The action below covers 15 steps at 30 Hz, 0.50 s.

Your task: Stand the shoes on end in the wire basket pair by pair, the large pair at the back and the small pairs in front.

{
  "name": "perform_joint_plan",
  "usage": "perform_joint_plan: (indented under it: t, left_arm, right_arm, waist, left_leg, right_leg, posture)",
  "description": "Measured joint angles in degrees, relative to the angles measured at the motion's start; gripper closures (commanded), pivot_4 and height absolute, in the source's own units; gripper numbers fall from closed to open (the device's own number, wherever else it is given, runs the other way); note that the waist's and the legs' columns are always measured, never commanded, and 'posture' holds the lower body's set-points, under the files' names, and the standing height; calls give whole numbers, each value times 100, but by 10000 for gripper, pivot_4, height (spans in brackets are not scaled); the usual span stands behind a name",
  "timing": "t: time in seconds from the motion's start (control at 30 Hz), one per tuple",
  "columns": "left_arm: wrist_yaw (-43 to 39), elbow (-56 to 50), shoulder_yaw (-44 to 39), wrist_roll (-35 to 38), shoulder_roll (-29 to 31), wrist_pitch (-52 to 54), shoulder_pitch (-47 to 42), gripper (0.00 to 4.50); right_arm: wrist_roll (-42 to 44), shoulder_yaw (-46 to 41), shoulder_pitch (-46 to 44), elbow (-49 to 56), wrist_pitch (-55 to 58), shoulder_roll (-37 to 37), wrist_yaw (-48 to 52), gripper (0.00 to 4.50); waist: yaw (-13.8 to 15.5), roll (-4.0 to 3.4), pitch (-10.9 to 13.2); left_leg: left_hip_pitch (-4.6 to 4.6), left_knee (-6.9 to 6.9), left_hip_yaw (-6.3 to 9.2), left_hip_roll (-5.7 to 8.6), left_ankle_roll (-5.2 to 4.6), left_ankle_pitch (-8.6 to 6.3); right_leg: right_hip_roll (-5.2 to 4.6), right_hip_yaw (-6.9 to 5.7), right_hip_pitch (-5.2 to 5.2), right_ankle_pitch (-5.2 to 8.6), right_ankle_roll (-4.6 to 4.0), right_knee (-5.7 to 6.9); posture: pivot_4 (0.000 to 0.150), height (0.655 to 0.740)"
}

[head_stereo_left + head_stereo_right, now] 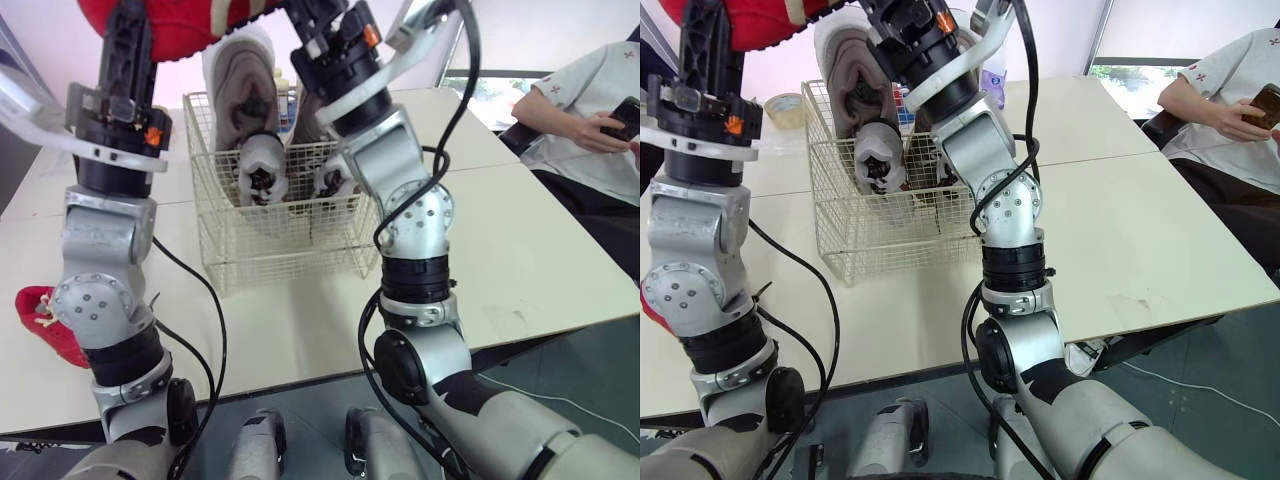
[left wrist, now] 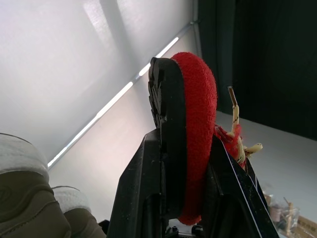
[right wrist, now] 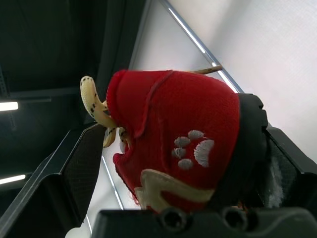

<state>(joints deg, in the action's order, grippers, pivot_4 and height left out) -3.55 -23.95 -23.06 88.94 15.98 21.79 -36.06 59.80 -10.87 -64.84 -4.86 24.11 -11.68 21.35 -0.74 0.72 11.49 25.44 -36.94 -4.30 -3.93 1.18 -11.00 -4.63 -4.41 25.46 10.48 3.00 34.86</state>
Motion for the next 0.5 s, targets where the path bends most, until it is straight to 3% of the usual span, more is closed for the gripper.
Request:
perform_joint_plan:
  t: [0.07, 0.17, 0.3, 0.47, 0.5]
  left_arm:
    - [-52, 2, -2, -1, 14, 12, 18, 42371]
    - [-165, -41, -1, -17, 143, 32, 18, 42371]
    - [-222, -98, 30, -46, 208, 33, 19, 42371]
    - [-152, -96, 170, -353, 550, 230, 235, 18684]
    - [-110, -102, 213, -488, 688, 318, 302, 18684]
  right_arm:
    - [0, 0, 0, -13, 1, 0, 10, 7986]
    - [-15, -5, 1, -14, -1, 0, 11, 22730]
    - [-86, -11, 1, -18, -27, 2, 11, 36342]
    - [-308, -6, -56, -62, -69, 247, 112, 37140]
    - [-389, -5, -127, -129, -76, 396, 187, 37140]
  waist:
    - [-1, 0, 0]
    - [5, 0, 0]
    - [-1, 0, 1]
    - [10, -1, 1]
    - [8, -1, 1]
  left_leg:
    - [0, -2, 0, 0, 0, 0]
    - [1, -2, 0, 0, 1, -1]
    - [7, 5, -1, 0, 0, -2]
    - [13, 17, -3, 0, -7, -5]
    - [17, 17, -3, 0, -7, -6]
  right_leg:
    - [-1, 0, 0, 8, 12, -1]
    - [-2, 0, -2, 9, 11, -8]
    - [-1, -1, -3, 7, 10, -28]
    - [-1, -3, -2, 2, 3, -46]
    - [-1, -4, 0, -4, -7, -50]
  posture:
    - [1500, 7400]
    - [1500, 7400]
    - [1500, 7400]
    - [1500, 7400]
    - [1500, 7400]
